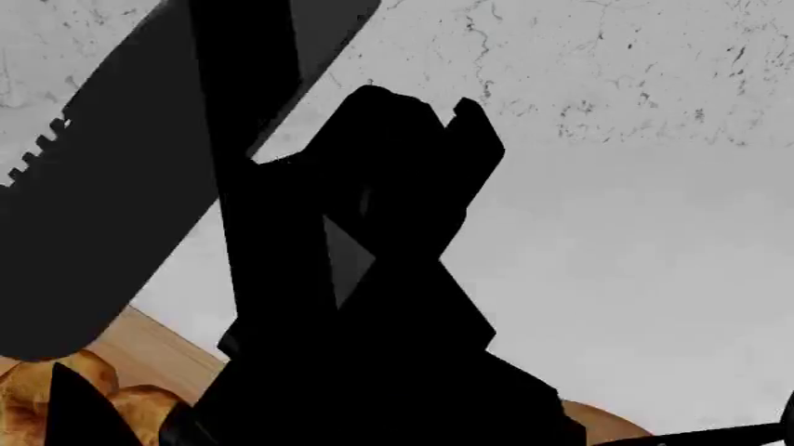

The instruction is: Place all breads on the cutting board.

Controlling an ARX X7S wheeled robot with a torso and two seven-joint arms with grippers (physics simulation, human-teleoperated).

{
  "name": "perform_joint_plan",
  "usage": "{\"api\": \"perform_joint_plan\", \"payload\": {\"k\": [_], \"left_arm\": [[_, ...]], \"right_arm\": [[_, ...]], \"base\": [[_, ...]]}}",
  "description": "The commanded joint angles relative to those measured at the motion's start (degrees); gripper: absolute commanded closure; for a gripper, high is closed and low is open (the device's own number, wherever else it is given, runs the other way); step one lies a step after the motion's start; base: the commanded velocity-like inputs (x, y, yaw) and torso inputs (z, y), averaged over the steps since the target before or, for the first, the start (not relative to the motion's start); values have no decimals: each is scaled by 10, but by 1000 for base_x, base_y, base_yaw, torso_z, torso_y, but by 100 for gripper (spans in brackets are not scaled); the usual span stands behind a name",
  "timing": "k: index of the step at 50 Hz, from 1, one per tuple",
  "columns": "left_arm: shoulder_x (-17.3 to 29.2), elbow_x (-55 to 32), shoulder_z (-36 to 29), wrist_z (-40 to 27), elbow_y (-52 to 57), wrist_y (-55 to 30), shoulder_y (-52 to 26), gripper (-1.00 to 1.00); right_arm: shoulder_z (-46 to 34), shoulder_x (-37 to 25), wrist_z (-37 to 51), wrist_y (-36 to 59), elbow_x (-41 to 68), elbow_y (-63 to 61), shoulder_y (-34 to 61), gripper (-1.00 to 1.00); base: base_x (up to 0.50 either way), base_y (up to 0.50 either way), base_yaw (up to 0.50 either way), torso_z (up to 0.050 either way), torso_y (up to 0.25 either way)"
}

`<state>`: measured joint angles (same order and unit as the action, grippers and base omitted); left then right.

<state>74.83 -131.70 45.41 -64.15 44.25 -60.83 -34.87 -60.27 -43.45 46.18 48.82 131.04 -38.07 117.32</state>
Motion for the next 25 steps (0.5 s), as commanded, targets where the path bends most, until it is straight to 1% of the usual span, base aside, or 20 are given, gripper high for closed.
{"api": "perform_joint_plan", "payload": {"k": [1, 3, 5, 6, 10, 11, 12, 13, 14, 15, 17, 18, 19, 20, 21, 22, 23, 24, 25], "left_arm": [[17, -66, 36, -27, 6, 2, -2, -100], [14, -77, 45, -35, 12, 0, -2, -100], [14, -71, 40, -31, 26, 5, -4, -100], [14, -67, 36, -29, 31, 8, -4, -100], [25, -40, -4, -2, 70, 55, -13, -100], [29, -34, -13, 4, 76, 63, -15, -100], [28, -25, -27, 9, 90, 77, -13, -100], [28, -20, -36, 11, 99, 86, -14, -100], [27, -15, -51, 15, 115, 105, -14, -100], [35, -5, -69, 25, 132, 125, -18, -100], [52, 0, -84, 28, 151, 155, -27, -100], [54, -5, -90, 28, 156, 162, -35, -100], [40, -21, -114, 28, 157, 144, -80, -100], [5, -54, -155, 2, 157, 111, -150, -100], [-33, -95, -190, -41, 157, 84, -218, -100], [-64, -131, -211, -82, 157, 71, -258, -100], [-89, -175, -219, -127, 157, 58, -296, -100], [-111, -217, -226, -171, 157, 47, -330, -100], [-132, -241, -231, -202, 157, 43, -349, -100]], "right_arm": [[35, -102, 177, -33, 145, -127, 127, -100], [56, -121, 239, -21, 169, -139, 173, -100], [102, -121, 302, -4, 202, -146, 175, -100], [113, -121, 317, -5, 211, -148, 173, -100], [243, -173, 428, 39, 342, -143, 175, -100], [255, -185, 436, 41, 350, -145, 175, -100], [261, -212, 435, 21, 343, -160, 173, -100], [275, -220, 431, 10, 340, -169, 171, -100], [294, -245, 428, -5, 343, -189, 168, -100], [313, -264, 419, -20, 345, -207, 160, -100], [332, -286, 419, -29, 352, -218, 153, -100], [360, -299, 416, -46, 338, -219, 125, -100], [391, -299, 420, -54, 332, -219, 88, -100], [477, -293, 436, -75, 323, -219, 2, -100], [554, -293, 437, -63, 315, -219, -81, -100], [630, -297, 438, -61, 319, -219, -147, -100], [698, -296, 438, -55, 326, -219, -202, -100], [710, -294, 438, -33, 311, -219, -208, -100], [716, -282, 438, -33, 299, -219, -223, -100]], "base": [[0, 0, 0, 0, 0], [0, 0, 0, 0, 0], [0, 0, 0, 0, 0], [0, 0, 0, 0, 0], [0, 0, 0, 0, 0], [0, 0, 0, 0, 0], [0, 0, 0, 0, 0], [0, 0, 0, 0, 0], [0, 0, 0, 0, 0], [0, 0, 0, 0, 0], [0, 0, 0, 0, 0], [0, 0, 0, 0, 0], [0, 0, 0, 0, 0], [0, 0, 0, 0, 0], [0, 0, 0, 0, 0], [0, 0, 0, 0, 0], [0, 0, 0, 0, 0], [0, 0, 0, 0, 0], [0, 0, 0, 0, 0]]}}
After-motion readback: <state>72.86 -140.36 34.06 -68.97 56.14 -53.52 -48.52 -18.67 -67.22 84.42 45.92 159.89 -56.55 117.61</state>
